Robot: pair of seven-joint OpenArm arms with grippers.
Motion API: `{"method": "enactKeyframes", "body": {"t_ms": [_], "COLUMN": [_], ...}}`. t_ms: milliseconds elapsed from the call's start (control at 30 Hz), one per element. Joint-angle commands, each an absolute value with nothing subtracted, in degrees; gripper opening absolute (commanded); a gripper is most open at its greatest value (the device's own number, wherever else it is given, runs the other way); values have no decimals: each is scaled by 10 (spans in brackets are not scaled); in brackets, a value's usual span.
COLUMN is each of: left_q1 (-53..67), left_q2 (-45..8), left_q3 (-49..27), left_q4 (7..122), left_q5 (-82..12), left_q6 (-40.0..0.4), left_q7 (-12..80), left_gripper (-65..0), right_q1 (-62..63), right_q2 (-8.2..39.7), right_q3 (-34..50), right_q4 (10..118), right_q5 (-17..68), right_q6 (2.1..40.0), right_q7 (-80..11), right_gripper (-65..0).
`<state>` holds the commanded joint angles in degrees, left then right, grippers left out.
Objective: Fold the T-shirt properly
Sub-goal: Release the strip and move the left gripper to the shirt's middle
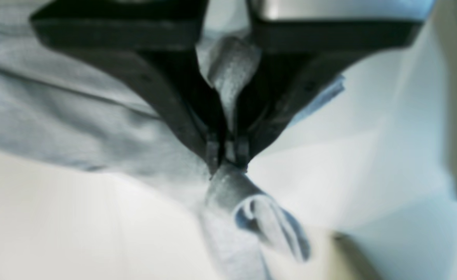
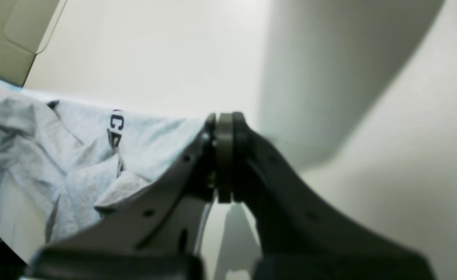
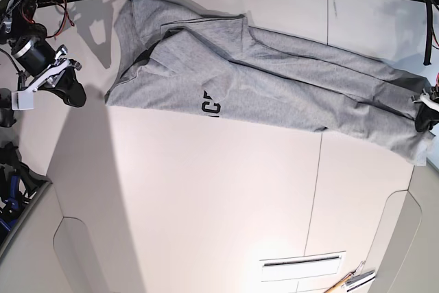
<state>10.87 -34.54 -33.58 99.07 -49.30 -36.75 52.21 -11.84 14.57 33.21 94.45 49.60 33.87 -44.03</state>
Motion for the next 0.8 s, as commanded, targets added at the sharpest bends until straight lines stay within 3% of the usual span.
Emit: {"method": "enactKeyframes", "body": {"t_ms": [200, 500, 733, 767, 800], "left_q1": [138, 132, 133, 133, 133], "left_q2": [-318, -261, -204, -197, -192], "left_q3": [-209, -17, 35, 35, 35], "left_q4": [1114, 1124, 1100, 1090, 1080], "left_q5": [-498, -435, -403, -397, -395], "left_q6": [-367, -367, -366, -367, -367], "left_q7": [525, 506, 489, 479, 470], "left_gripper": [-650, -650, -650, -616, -529], "right_q1": [-118, -122, -166, -175, -183], "right_q2": [146, 146, 145, 144, 144], "right_q3": [374, 423, 423, 423, 422], "right_q4": [945, 945, 945, 945, 945], "right_q5": [502, 530, 569, 571, 571], "right_q6": [339, 339, 347, 347, 347], "right_q7": [-453, -500, -526, -527, -528], "right_gripper": [-650, -650, -650, -650, -650]}}
